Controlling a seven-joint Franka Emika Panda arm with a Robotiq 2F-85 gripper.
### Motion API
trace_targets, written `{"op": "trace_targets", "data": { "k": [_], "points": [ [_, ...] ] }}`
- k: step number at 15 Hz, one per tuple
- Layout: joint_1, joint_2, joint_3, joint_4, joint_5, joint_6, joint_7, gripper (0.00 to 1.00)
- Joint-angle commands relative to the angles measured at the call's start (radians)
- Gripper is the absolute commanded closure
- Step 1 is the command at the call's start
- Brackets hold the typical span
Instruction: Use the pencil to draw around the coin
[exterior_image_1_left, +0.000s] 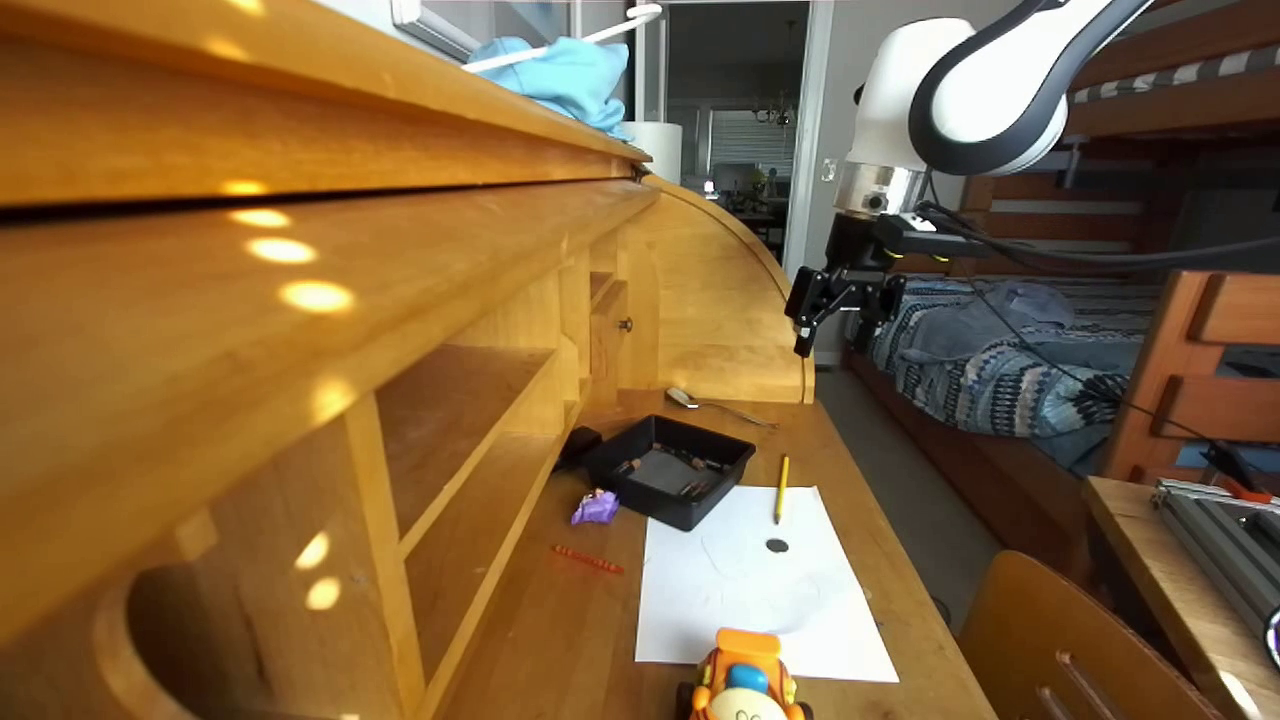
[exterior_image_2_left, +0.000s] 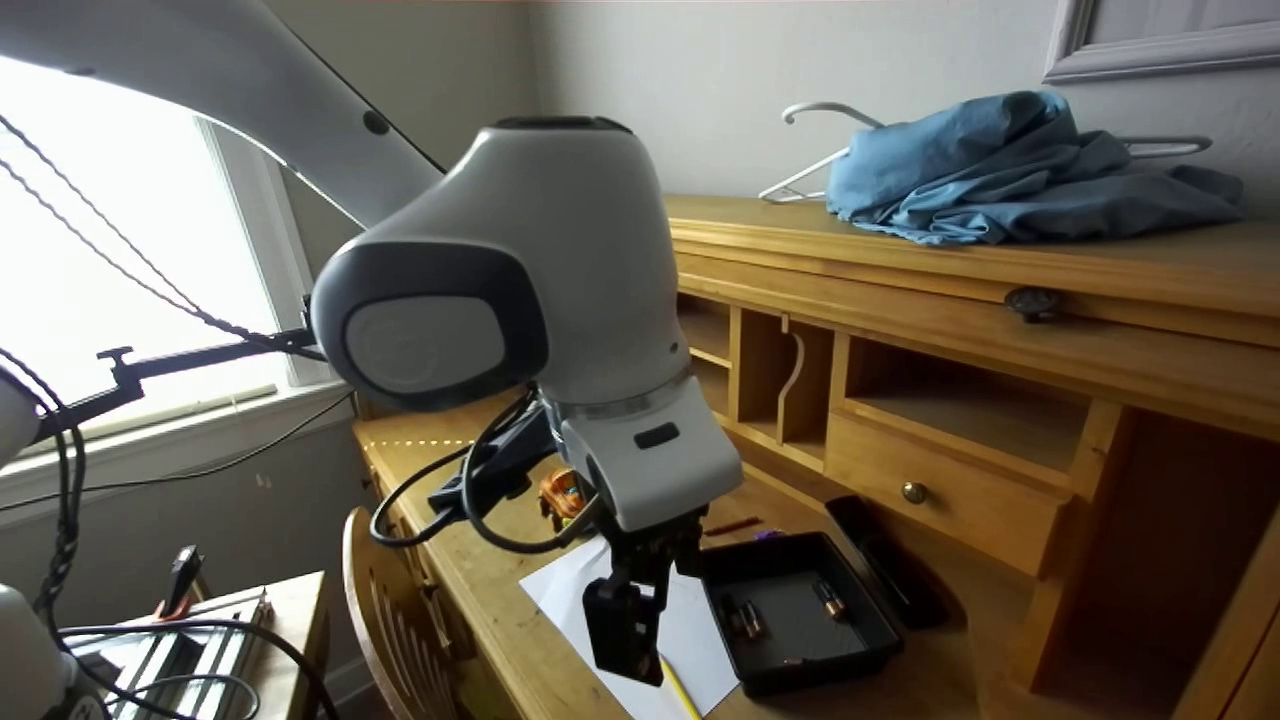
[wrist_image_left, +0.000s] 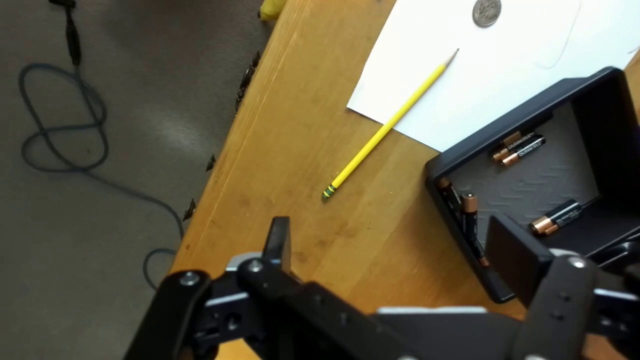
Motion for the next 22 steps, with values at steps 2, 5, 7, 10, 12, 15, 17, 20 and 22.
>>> {"op": "trace_targets", "data": {
  "k": [2,5,7,10,12,15,17,20,22],
  "points": [
    [0.008,0.083,-0.021,0.039,-0.033,-0.043,0.094,0.0],
    [0.019,0.154,-0.037,0.065,-0.034,-0.033,0.17,0.0],
    [0.031,0.197,-0.051,0.085,-0.035,-0.03,0.219,0.0],
    [0.049,0.256,-0.071,0.123,-0.002,-0.041,0.28,0.0],
    [0.061,0.285,-0.079,0.147,0.024,-0.045,0.317,0.0],
    [0.075,0.333,-0.084,0.189,0.058,-0.045,0.368,0.0],
    [0.082,0.36,-0.085,0.217,0.089,-0.05,0.405,0.0],
    [0.084,0.402,-0.086,0.248,0.121,-0.045,0.441,0.0],
    [0.095,0.43,-0.099,0.275,0.096,-0.041,0.457,0.0]
  ]
}}
